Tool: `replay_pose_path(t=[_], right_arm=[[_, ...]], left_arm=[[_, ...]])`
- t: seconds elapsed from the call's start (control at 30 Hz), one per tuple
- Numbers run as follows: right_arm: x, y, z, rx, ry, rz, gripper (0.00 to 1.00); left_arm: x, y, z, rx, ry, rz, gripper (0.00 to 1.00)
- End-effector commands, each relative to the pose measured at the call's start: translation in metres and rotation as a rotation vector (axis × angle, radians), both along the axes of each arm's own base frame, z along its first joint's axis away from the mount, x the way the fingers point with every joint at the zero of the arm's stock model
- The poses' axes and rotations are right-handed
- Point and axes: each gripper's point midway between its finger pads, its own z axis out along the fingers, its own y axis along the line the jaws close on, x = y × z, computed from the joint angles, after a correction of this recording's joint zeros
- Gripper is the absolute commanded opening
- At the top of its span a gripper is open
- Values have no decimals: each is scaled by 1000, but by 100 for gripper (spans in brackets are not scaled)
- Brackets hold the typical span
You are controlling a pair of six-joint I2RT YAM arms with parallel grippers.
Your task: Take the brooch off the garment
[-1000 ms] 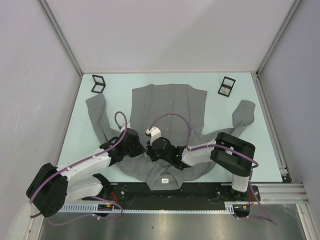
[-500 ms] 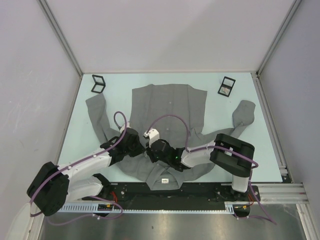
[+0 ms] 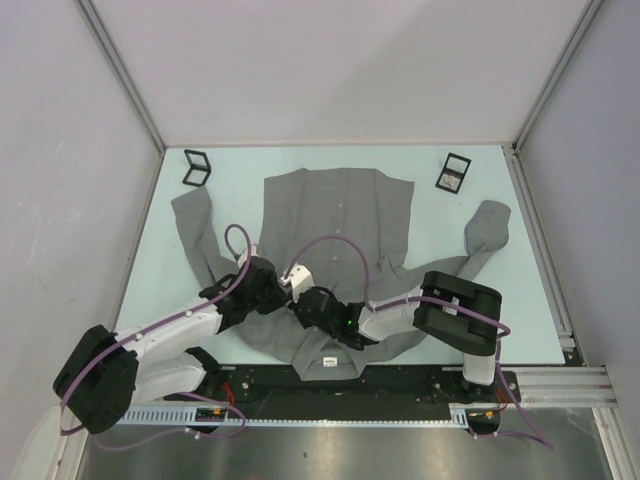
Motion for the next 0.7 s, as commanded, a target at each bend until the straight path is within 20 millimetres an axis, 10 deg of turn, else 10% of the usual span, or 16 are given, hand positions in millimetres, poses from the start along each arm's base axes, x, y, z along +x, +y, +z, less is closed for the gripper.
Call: replay_pose_path(t=[0.0, 0.67], right_arm=[[-34, 45, 27, 97, -74, 187, 0], [-77, 56, 33, 113, -105, 449, 3]], left_arm=[[-18, -13, -10, -66, 70, -49, 1], [-20, -19, 1, -81, -10, -169, 0]])
